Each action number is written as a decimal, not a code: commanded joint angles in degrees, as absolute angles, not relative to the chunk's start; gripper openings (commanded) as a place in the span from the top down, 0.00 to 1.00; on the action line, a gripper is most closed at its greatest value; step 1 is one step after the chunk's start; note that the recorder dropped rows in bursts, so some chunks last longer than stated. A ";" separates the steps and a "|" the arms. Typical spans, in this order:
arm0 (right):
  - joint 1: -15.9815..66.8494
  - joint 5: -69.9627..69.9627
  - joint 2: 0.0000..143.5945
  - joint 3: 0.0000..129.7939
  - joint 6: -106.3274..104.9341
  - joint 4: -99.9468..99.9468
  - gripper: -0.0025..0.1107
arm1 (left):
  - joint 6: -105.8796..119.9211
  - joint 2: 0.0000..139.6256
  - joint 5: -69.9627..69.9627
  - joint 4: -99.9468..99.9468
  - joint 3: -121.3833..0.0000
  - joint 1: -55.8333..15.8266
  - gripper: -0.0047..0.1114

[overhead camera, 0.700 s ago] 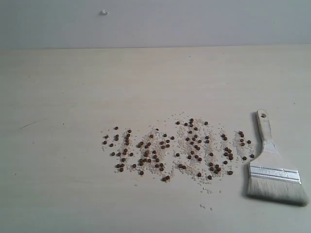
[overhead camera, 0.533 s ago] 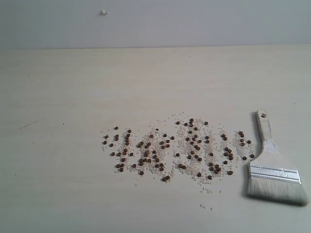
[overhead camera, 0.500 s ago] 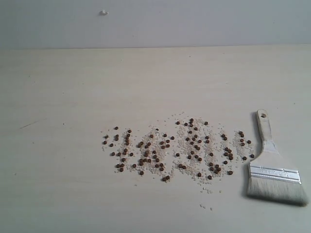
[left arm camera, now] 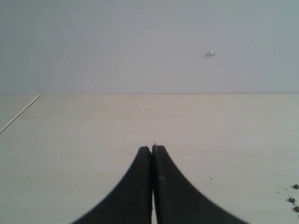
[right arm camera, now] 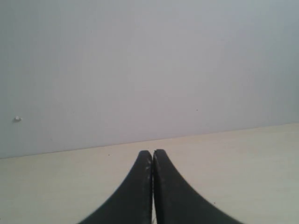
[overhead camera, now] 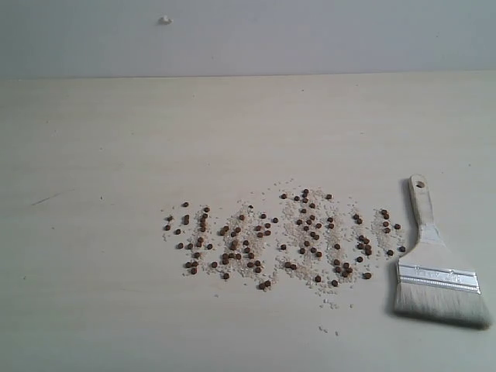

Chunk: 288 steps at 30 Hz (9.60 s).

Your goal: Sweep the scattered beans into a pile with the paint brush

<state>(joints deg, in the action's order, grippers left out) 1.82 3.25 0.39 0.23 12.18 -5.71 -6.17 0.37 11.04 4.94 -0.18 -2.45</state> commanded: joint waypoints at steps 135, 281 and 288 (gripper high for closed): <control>6.63 46.63 84.62 52.60 9.36 5.51 0.58 | -6.25 0.00 11.23 4.66 0.00 -2.30 0.96; 6.63 40.84 84.87 49.70 -64.80 64.82 0.98 | -6.26 0.00 11.23 4.66 0.00 -2.30 0.96; 6.63 47.30 84.01 44.96 -80.92 80.25 0.98 | -6.26 0.00 11.23 4.66 0.00 -2.30 0.96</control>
<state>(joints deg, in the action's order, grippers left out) 6.52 44.74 84.90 46.18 -74.17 73.16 -6.17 0.37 11.04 4.94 -0.18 -2.45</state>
